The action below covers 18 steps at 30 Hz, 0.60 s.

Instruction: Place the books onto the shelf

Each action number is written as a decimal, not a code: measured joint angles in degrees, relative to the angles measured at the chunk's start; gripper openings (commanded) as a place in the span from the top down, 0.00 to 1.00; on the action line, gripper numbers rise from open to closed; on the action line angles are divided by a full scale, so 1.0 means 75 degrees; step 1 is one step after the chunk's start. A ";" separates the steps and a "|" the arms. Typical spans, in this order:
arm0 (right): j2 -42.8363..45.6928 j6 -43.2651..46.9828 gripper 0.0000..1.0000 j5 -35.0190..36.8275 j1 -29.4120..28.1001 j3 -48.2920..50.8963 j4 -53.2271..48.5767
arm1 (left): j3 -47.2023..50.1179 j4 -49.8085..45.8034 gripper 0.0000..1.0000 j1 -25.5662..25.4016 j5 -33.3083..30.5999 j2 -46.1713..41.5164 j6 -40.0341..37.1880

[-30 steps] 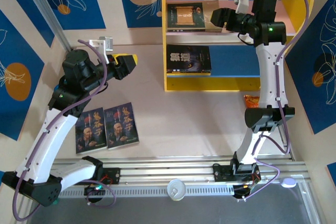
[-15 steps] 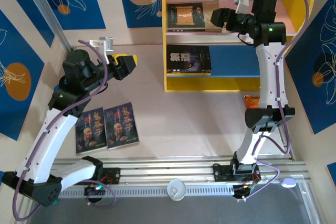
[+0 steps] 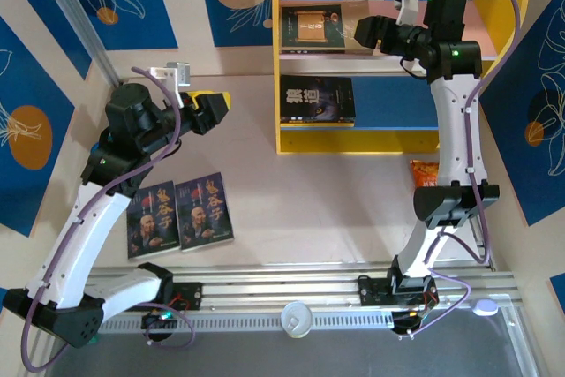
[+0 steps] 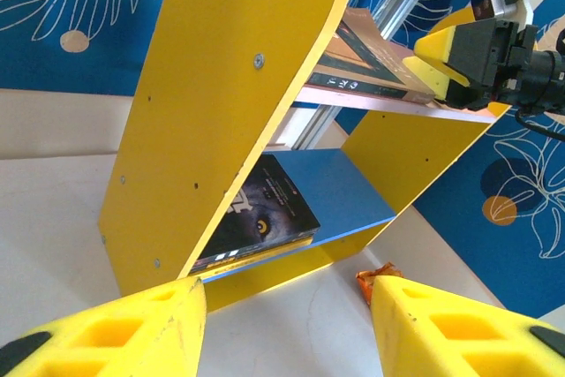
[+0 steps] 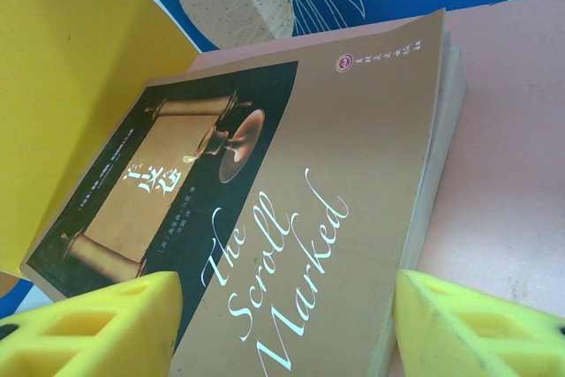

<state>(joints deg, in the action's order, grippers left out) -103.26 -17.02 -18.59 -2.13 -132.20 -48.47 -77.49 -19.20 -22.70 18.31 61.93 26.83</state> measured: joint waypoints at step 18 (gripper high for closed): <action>0.0006 -0.0079 0.25 -0.0627 0.0358 -0.0061 -0.0050 | 0.0058 -0.0627 0.41 0.0000 -0.0737 -0.0017 -0.0026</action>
<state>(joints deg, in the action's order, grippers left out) -103.22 -17.61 -23.29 0.56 -132.66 -48.84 -77.06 -23.90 -22.70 12.78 61.80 26.63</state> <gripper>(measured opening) 0.749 0.586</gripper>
